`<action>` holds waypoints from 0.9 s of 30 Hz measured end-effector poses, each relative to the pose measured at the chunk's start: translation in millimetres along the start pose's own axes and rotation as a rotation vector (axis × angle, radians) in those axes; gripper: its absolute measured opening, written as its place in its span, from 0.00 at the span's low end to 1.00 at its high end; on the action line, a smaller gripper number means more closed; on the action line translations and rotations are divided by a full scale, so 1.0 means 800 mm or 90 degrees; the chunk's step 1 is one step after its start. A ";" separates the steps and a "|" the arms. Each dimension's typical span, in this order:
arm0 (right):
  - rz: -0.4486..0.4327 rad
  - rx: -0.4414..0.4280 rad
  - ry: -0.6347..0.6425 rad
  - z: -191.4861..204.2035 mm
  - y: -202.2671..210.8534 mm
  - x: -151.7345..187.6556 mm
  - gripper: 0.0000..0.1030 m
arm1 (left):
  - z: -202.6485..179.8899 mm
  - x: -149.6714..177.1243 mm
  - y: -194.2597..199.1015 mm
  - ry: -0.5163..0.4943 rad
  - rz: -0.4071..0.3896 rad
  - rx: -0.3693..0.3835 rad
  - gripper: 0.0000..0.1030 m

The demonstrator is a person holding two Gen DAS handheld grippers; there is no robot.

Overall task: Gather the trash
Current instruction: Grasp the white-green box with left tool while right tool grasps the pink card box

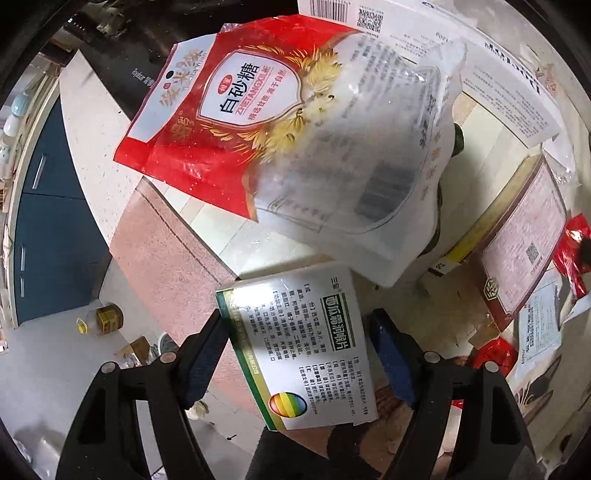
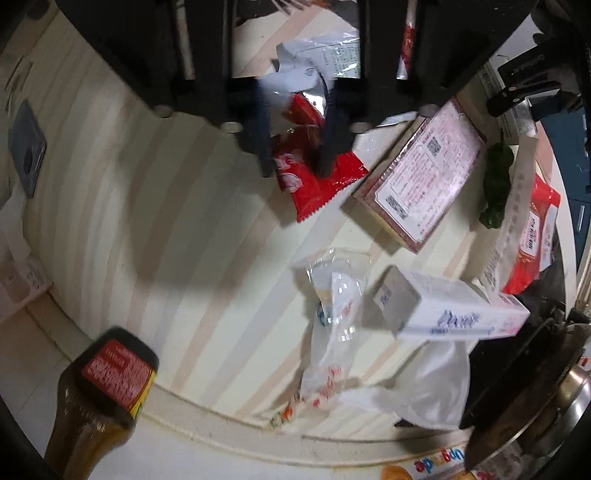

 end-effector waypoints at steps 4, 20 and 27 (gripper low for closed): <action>-0.016 0.005 -0.018 -0.016 0.016 0.000 0.13 | -0.018 -0.004 0.018 0.003 -0.002 0.013 0.64; 0.026 -0.179 -0.151 0.060 0.021 -0.019 0.72 | 0.009 0.005 0.043 0.050 -0.062 -0.036 0.62; 0.102 -0.059 -0.134 0.101 -0.054 -0.036 0.74 | 0.024 0.013 0.045 0.075 -0.053 -0.020 0.63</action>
Point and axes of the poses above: each gripper's, at about its wrist camera, not at the fingertips, and y roughly against the way its jaws point, z to its left, x to its underside, the point moved 7 cm from there along -y, roughly the way its jaws point, and after that the axes turned 14 degrees about y, right-handed, at the moved point
